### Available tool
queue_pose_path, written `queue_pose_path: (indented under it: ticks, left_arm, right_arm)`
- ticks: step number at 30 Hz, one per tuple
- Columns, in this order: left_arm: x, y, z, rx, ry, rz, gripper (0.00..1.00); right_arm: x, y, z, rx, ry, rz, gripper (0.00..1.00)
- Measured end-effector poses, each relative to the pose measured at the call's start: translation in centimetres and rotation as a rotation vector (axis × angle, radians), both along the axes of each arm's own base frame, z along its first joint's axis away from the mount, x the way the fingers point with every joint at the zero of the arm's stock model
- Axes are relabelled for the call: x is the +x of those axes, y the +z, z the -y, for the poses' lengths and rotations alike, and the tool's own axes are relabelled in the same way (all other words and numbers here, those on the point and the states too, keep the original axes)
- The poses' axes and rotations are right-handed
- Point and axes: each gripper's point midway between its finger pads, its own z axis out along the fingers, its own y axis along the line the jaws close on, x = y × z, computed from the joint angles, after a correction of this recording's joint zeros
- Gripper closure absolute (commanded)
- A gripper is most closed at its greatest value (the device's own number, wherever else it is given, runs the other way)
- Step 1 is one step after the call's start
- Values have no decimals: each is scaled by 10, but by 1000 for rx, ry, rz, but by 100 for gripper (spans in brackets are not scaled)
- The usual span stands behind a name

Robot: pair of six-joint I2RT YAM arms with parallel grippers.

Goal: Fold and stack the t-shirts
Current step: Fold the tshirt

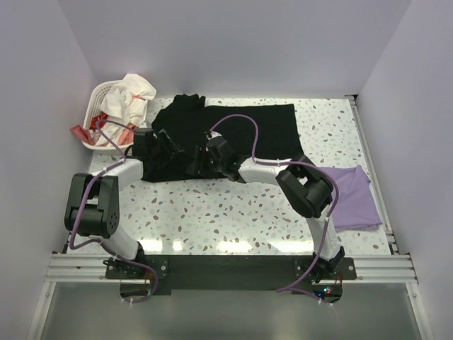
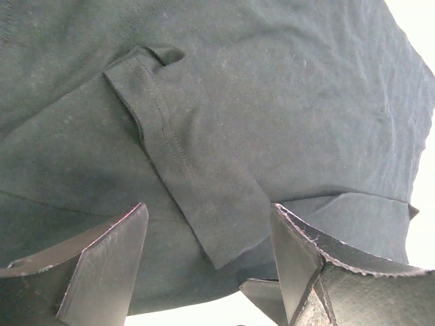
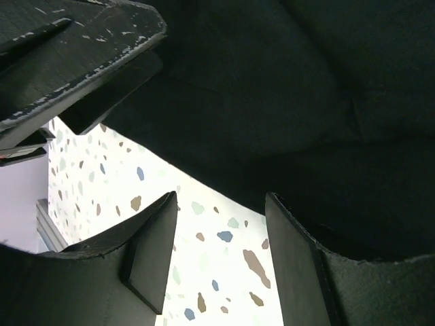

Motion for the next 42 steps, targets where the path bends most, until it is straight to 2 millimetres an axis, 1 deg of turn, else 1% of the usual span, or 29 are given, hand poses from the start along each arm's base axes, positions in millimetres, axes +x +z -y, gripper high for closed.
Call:
queue_pose_path:
  ticks: [5, 10, 14, 17, 22, 29, 35, 38, 42]
  left_arm:
    - [3, -7, 4, -15, -15, -2, 23]
    - [1, -24, 5, -19, -19, -44, 23]
    - [1, -28, 6, -26, -19, -57, 23]
    - [5, -28, 7, -29, -21, -54, 23]
    - [13, -27, 9, -39, -19, -44, 23]
    - [26, -26, 13, -56, -26, -33, 24]
    - [37, -24, 18, -79, -30, -21, 23]
    - [45, -21, 21, -91, -33, -9, 23]
    - [55, -16, 27, -98, -47, 12, 23]
  right_arm:
    - [1, 0, 0, -1, -3, -1, 42]
    - [9, 15, -8, 21, -4, 21, 42]
    - [15, 23, -14, 37, -6, 37, 42]
    - [19, 19, -14, 30, -10, 31, 41]
    - [18, 7, -11, 4, -14, 9, 41]
    - [20, 3, -7, -12, -20, 15, 41]
    - [18, -9, 2, -51, -22, 14, 41]
    - [17, -16, 8, -74, -21, 13, 41]
    - [18, -20, 13, -102, -22, 18, 42]
